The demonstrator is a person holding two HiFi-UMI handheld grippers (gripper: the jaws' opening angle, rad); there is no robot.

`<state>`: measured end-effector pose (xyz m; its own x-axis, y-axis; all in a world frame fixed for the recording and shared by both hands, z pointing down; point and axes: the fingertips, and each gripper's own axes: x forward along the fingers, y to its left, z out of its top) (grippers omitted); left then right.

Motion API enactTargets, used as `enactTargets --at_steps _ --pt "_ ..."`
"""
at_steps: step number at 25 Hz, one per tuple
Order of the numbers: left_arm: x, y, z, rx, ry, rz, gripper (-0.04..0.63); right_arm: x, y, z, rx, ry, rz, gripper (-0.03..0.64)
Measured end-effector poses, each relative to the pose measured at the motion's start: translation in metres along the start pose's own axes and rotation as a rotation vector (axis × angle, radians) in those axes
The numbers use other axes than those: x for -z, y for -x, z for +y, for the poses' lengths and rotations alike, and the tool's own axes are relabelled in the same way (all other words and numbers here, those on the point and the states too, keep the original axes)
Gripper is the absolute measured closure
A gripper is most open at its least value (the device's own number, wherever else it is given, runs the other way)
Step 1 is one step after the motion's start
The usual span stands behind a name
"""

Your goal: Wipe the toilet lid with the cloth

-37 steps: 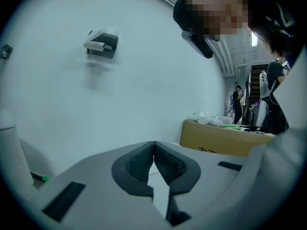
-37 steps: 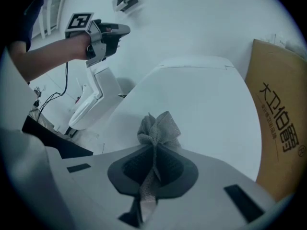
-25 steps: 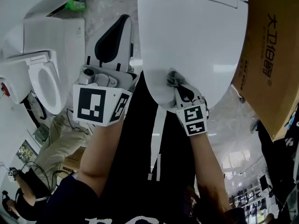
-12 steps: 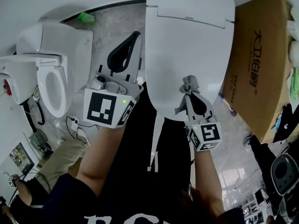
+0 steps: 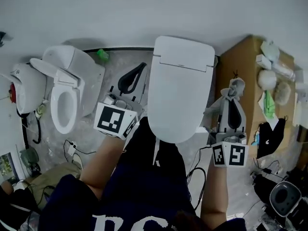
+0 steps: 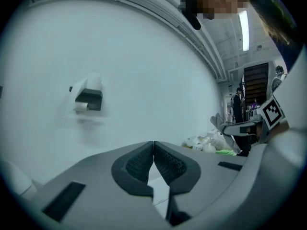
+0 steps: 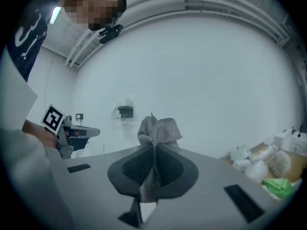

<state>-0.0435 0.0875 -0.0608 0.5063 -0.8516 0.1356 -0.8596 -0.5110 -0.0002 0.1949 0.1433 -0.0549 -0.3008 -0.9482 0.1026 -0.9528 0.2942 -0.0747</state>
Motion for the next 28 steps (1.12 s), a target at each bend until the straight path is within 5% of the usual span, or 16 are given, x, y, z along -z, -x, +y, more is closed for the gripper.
enactTargets --at_steps 6,11,14,20,28 --pt "-0.095 0.038 -0.04 0.022 -0.073 -0.042 0.574 -0.125 0.032 0.005 -0.035 0.051 -0.149 0.584" --pt "-0.123 0.049 -0.066 0.013 -0.058 -0.074 0.575 -0.163 0.045 -0.001 -0.072 0.099 -0.187 0.584" --pt "-0.078 0.074 -0.08 0.008 -0.053 -0.092 0.575 -0.118 0.067 0.009 -0.071 0.122 -0.208 0.584" --pt "0.115 0.153 -0.077 -0.002 -0.12 -0.069 0.575 0.095 0.107 0.071 -0.058 0.058 -0.252 0.583" --pt "0.184 0.116 -0.061 -0.039 -0.106 -0.055 0.575 0.167 0.056 0.052 -0.061 0.07 -0.234 0.583"
